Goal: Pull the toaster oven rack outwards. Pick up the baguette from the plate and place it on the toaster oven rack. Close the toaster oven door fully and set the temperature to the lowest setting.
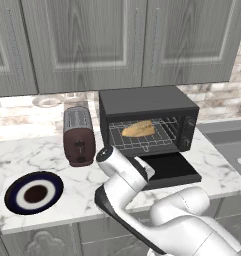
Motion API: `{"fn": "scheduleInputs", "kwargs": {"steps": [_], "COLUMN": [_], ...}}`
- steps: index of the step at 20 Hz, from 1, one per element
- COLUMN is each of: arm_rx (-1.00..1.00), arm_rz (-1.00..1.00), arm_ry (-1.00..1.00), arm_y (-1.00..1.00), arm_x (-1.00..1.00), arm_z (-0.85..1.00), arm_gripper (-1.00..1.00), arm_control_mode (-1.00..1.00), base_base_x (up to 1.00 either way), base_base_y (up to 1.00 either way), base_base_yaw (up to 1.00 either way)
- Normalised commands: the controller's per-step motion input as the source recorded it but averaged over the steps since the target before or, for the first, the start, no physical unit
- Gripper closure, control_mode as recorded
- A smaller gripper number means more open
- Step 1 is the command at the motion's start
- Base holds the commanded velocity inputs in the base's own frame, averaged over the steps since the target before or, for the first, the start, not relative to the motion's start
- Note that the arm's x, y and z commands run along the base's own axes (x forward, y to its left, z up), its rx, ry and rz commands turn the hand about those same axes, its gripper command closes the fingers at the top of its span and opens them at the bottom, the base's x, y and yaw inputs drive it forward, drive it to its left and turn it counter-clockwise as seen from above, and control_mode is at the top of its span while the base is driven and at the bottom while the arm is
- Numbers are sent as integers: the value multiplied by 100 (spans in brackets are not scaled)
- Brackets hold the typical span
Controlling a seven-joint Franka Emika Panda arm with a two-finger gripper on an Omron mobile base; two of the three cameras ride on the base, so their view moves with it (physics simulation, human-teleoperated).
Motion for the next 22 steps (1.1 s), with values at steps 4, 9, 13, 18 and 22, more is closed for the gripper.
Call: {"fn": "scheduleInputs", "kwargs": {"steps": [4, 9, 13, 18, 22], "arm_rx": [-6, -5, -5, -6, -5], "arm_rz": [15, 12, 9, 8, 8], "arm_ry": [-2, -1, 0, 0, 0], "arm_y": [13, 0, 0, 0, 0], "arm_x": [35, 37, 29, 9, 15], "arm_z": [-14, -28, -39, -47, -31], "arm_gripper": [-100, -100, -100, -100, -100], "arm_control_mode": [-100, -100, -100, -100, -100], "base_base_x": [0, 0, 0, 0, 0], "base_base_y": [0, 0, 0, 0, 0], "base_base_yaw": [0, 0, 0, 0, 0]}}
